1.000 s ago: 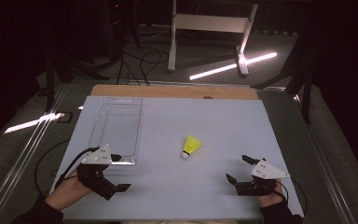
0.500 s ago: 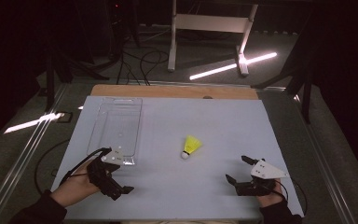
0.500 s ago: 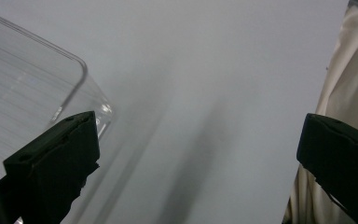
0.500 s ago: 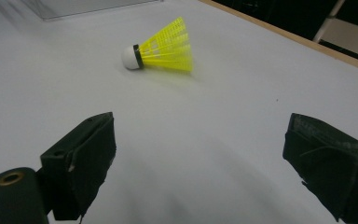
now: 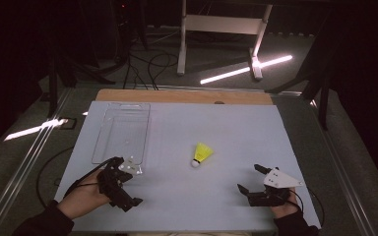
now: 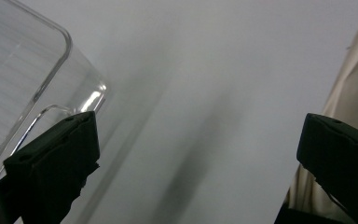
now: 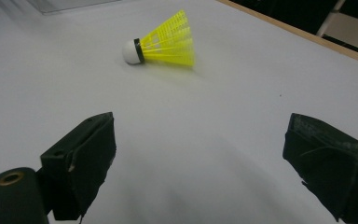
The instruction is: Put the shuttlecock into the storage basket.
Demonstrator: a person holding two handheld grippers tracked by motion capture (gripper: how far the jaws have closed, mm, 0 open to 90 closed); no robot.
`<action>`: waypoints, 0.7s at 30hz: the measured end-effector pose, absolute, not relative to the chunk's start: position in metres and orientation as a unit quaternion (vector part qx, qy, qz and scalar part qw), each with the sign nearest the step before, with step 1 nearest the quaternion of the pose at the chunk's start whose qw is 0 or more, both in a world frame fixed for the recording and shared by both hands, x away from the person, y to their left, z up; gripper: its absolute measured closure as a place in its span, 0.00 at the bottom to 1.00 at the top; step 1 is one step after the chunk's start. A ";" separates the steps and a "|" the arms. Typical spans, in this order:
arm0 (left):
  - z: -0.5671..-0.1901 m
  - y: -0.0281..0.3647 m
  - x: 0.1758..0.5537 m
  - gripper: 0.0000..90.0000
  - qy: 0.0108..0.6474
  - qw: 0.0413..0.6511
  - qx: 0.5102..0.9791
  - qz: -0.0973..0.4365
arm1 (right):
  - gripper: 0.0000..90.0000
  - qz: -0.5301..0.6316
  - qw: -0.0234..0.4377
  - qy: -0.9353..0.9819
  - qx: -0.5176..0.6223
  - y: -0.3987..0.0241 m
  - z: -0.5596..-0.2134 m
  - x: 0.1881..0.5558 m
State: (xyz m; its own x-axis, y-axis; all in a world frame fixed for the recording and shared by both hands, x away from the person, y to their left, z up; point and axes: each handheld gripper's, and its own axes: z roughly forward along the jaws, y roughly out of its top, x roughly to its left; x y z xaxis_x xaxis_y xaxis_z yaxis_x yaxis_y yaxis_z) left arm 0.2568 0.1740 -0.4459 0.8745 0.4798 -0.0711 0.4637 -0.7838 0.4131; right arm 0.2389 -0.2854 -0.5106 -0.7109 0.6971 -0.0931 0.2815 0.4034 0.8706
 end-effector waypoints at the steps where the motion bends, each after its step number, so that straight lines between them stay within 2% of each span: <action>1: -0.446 0.174 0.257 0.00 0.250 0.214 0.944 0.019 | 0.10 0.454 0.229 0.806 0.304 -0.285 -0.511 0.239; 8: -0.445 0.160 0.255 0.00 0.255 0.183 0.949 0.025 | 0.10 0.453 0.234 0.803 0.308 -0.287 -0.510 0.239; 21: -0.437 0.141 0.262 0.00 0.252 0.207 0.945 0.011 | 0.10 0.453 0.236 0.803 0.308 -0.287 -0.509 0.239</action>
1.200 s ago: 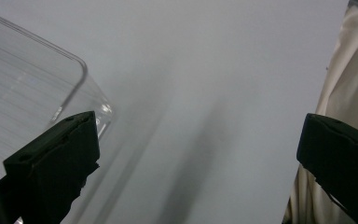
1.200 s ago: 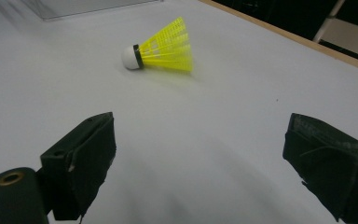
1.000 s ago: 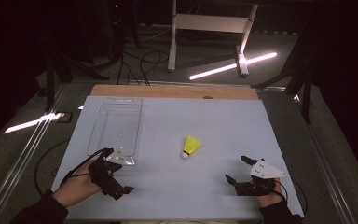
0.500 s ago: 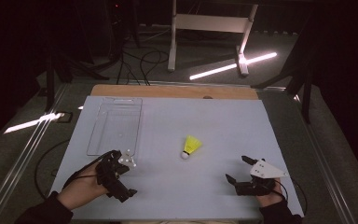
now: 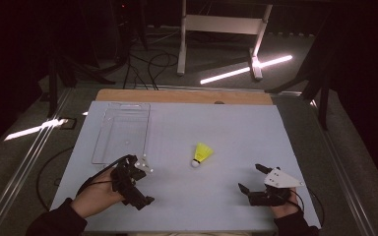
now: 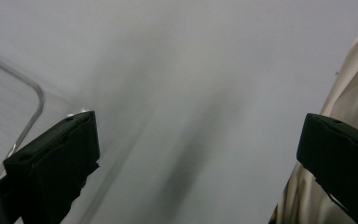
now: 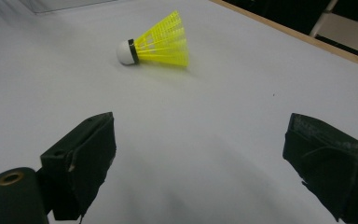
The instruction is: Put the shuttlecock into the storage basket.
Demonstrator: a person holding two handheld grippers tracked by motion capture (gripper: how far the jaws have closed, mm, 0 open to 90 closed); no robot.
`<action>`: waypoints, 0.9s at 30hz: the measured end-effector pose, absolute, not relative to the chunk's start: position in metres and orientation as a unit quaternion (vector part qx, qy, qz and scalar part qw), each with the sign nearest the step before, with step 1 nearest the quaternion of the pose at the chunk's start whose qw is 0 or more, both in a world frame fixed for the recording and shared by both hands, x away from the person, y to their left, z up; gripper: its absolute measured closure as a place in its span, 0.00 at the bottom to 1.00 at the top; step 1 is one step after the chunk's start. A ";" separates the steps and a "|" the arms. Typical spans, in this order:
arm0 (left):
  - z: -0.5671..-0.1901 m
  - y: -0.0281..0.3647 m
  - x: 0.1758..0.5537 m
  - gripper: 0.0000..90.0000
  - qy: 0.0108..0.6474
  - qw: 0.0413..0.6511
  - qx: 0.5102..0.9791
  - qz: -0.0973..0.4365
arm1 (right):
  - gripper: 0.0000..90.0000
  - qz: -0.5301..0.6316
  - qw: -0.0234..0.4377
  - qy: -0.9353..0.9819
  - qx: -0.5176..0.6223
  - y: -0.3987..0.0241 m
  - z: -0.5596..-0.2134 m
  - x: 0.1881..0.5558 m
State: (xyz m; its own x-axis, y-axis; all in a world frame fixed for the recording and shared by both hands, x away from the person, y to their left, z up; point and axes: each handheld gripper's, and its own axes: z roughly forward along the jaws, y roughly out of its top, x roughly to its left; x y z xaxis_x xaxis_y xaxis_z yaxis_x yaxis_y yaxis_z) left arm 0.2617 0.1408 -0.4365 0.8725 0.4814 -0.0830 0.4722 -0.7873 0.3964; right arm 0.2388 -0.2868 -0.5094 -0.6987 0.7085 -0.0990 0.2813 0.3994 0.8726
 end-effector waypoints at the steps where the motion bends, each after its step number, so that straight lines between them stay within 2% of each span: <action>1: -0.436 0.140 0.262 0.00 0.255 0.209 0.944 0.010 | 0.10 0.453 0.235 0.802 0.309 -0.287 -0.509 0.239; 27: -0.424 0.089 0.287 0.00 0.258 0.251 0.933 0.002 | 0.10 0.455 0.230 0.802 0.310 -0.287 -0.510 0.239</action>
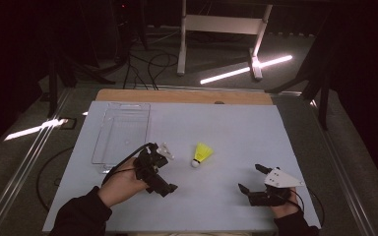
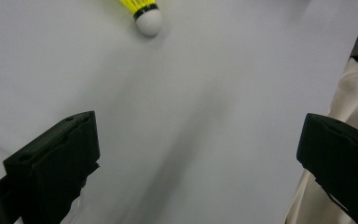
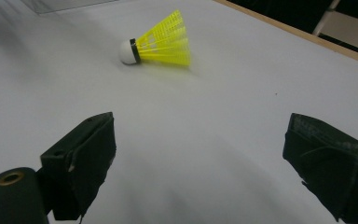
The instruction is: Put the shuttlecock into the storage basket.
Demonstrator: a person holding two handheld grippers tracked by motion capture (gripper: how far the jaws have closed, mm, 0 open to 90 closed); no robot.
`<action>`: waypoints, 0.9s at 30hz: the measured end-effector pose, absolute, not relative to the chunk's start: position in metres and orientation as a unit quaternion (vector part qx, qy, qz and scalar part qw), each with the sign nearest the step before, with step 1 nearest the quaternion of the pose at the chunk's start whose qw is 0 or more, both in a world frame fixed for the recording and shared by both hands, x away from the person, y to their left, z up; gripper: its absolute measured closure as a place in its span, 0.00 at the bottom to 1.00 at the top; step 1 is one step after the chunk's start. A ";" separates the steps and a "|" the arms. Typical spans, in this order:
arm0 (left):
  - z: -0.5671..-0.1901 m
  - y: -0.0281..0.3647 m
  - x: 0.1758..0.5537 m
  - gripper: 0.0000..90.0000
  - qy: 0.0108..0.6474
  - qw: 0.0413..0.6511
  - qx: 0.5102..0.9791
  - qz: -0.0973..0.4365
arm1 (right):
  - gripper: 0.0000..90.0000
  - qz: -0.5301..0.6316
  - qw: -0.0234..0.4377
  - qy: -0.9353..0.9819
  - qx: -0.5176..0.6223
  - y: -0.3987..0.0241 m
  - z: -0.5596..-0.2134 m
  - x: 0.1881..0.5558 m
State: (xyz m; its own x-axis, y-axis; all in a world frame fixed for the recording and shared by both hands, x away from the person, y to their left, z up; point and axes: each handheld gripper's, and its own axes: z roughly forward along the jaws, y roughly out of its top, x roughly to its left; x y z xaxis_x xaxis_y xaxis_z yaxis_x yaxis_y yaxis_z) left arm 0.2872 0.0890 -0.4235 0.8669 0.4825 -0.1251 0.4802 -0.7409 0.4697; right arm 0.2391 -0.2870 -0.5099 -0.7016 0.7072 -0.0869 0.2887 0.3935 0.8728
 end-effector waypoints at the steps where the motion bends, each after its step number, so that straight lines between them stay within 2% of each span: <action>1: -0.424 0.086 0.289 0.00 0.259 0.253 0.932 0.001 | 0.10 0.454 0.231 0.803 0.309 -0.287 -0.510 0.239; 21: -0.431 0.052 0.316 0.00 0.311 0.288 0.906 0.001 | 0.10 0.455 0.226 0.803 0.311 -0.287 -0.511 0.239; 27: -0.429 0.042 0.321 0.00 0.335 0.295 0.894 0.032 | 0.10 0.455 0.225 0.804 0.310 -0.287 -0.511 0.239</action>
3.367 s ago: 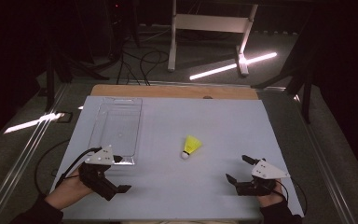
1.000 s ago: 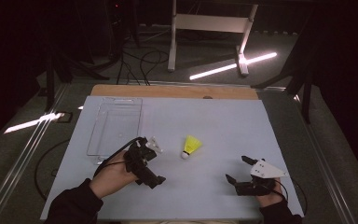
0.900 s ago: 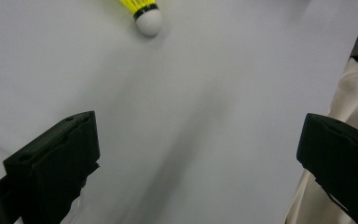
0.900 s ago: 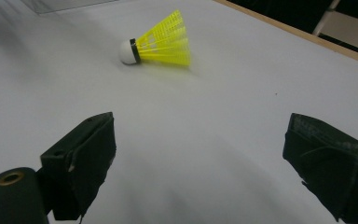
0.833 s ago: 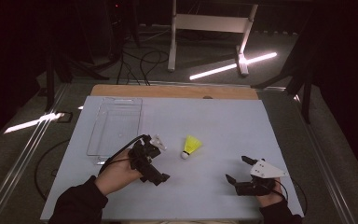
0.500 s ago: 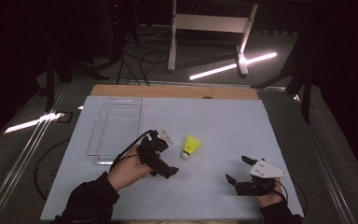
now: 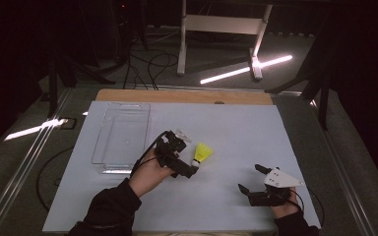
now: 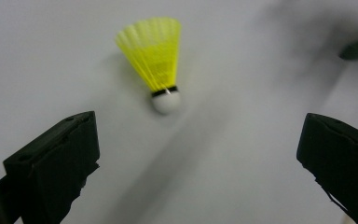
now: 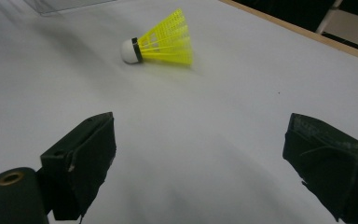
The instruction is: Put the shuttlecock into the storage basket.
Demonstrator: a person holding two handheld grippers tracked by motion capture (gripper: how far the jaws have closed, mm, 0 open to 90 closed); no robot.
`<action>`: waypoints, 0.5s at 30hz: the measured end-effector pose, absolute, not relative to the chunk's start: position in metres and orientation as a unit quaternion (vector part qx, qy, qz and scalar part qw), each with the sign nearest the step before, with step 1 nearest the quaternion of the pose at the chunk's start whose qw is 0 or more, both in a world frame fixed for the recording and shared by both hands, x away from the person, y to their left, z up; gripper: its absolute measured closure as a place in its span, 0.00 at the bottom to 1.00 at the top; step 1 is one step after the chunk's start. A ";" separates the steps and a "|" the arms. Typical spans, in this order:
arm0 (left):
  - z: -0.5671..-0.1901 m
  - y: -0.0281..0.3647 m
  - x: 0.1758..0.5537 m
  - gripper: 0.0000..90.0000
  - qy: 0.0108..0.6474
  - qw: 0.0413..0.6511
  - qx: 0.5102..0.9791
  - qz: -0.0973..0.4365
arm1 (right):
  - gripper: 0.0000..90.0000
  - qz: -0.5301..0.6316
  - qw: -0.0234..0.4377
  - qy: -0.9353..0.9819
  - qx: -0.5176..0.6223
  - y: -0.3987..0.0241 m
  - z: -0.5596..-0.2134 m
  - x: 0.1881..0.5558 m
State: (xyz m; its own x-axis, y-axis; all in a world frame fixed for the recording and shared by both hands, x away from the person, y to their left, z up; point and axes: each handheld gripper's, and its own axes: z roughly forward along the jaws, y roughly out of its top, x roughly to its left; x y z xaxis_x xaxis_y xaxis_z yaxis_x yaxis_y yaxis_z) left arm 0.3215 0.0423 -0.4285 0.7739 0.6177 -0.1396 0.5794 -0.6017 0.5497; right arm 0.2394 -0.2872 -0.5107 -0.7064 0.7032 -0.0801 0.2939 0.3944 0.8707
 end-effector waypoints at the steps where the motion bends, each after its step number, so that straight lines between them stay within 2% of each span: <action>1: -0.428 0.039 0.323 0.00 0.336 0.297 0.893 0.037 | 0.10 0.455 0.225 0.804 0.310 -0.287 -0.511 0.239; 15: -0.428 0.026 0.334 0.00 0.370 0.330 0.867 0.055 | 0.10 0.457 0.228 0.802 0.309 -0.287 -0.510 0.239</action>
State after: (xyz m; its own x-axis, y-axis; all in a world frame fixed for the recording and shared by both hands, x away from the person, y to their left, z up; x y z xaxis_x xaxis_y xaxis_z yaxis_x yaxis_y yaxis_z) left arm 0.3335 0.0260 -0.4283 0.7201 0.6777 -0.1486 0.6052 -0.5089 0.6122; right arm 0.2390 -0.2874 -0.5102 -0.7051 0.7041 -0.0846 0.2868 0.3923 0.8740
